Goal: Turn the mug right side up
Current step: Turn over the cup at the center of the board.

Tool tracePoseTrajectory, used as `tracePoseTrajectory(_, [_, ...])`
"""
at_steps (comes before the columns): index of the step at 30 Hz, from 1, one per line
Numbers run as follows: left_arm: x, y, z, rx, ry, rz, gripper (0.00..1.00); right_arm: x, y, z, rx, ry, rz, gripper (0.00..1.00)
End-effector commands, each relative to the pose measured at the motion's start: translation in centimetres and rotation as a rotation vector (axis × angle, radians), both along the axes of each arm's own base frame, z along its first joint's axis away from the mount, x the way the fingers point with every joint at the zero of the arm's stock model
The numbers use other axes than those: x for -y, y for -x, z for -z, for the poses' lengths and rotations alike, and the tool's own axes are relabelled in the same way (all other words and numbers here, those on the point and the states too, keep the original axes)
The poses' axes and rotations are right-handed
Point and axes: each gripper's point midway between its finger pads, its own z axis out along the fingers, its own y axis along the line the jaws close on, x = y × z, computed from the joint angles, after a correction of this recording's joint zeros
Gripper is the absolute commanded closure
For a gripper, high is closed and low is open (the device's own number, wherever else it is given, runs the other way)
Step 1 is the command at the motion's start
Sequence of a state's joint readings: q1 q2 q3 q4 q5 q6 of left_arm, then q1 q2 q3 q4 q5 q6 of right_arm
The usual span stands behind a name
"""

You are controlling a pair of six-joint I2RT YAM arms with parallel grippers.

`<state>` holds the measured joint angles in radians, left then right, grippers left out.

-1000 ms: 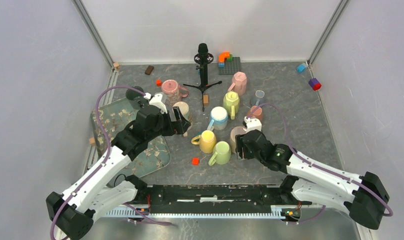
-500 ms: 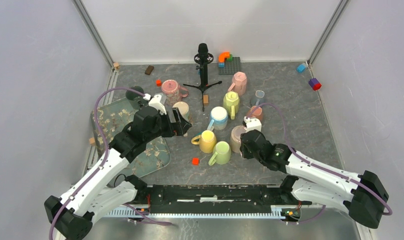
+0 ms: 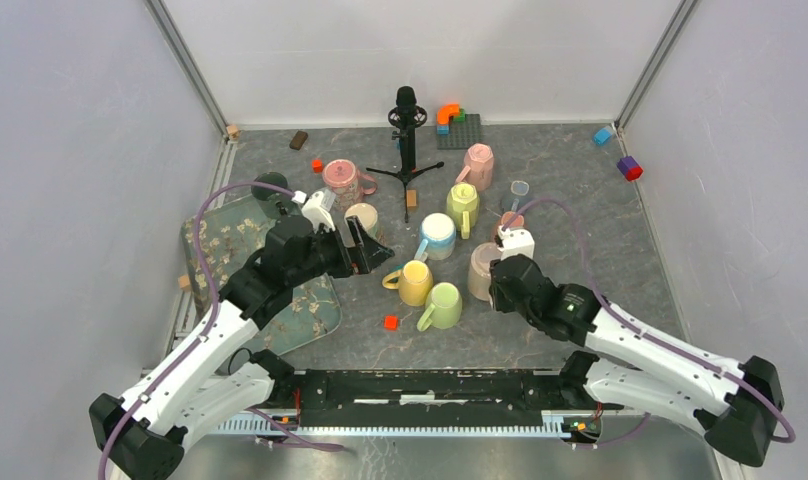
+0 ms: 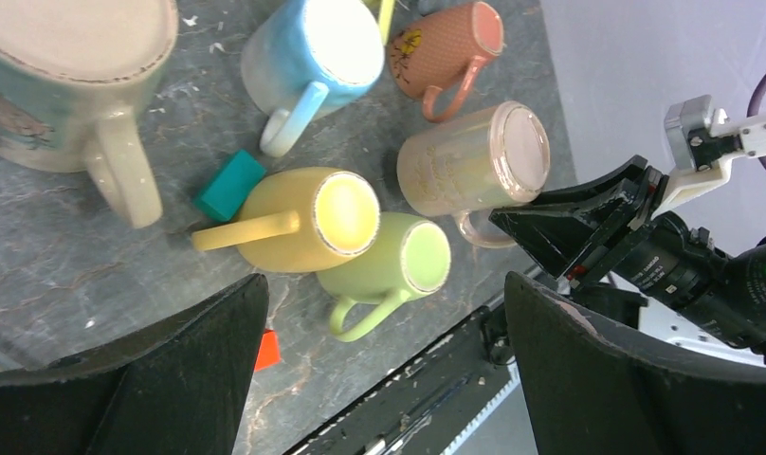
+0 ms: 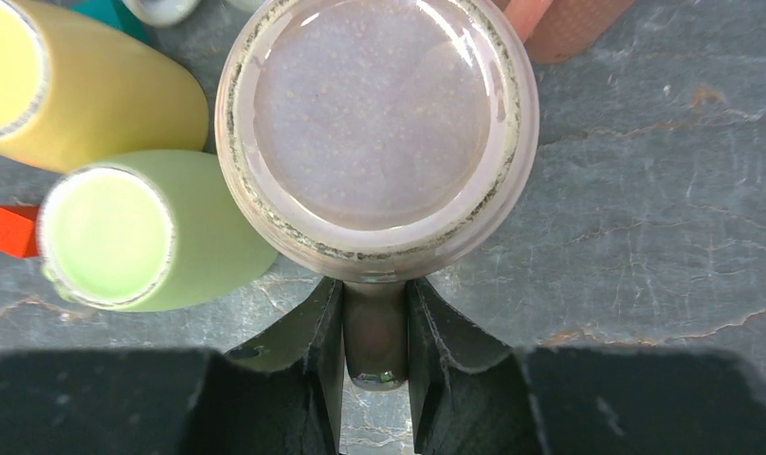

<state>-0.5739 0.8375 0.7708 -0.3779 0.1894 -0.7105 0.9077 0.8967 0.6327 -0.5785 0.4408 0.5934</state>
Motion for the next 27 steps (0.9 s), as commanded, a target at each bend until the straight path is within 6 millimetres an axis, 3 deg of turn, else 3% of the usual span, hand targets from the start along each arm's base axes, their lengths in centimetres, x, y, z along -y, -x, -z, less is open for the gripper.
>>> tracePoseTrajectory(1, [1.6, 0.6, -2.8, 0.022, 0.143, 0.046, 0.0, -1.0, -2.5, -8.1, 0.214, -0.172, 0.054, 1.0])
tracePoseTrajectory(9, [3.0, 1.5, -4.8, 0.021, 0.27, 0.111, 0.0, -2.1, -2.5, -15.0, 0.327, -0.373, 0.033, 1.0])
tracePoseTrajectory(15, [4.0, 2.1, -6.7, 0.041, 0.357, 0.172, 0.0, -4.3, -2.3, -20.4, 0.403, -0.55, -0.044, 1.0])
tracePoseTrajectory(21, [5.0, 2.7, -8.2, 0.038, 0.534, 0.214, 0.0, -7.6, -2.4, -23.9, 0.447, -0.744, -0.12, 1.0])
tracePoseTrajectory(27, [5.0, 2.8, -8.2, 0.034, 0.624, 0.21, 0.0, -10.7, -2.6, -26.8, 0.463, -0.909, -0.193, 1.0])
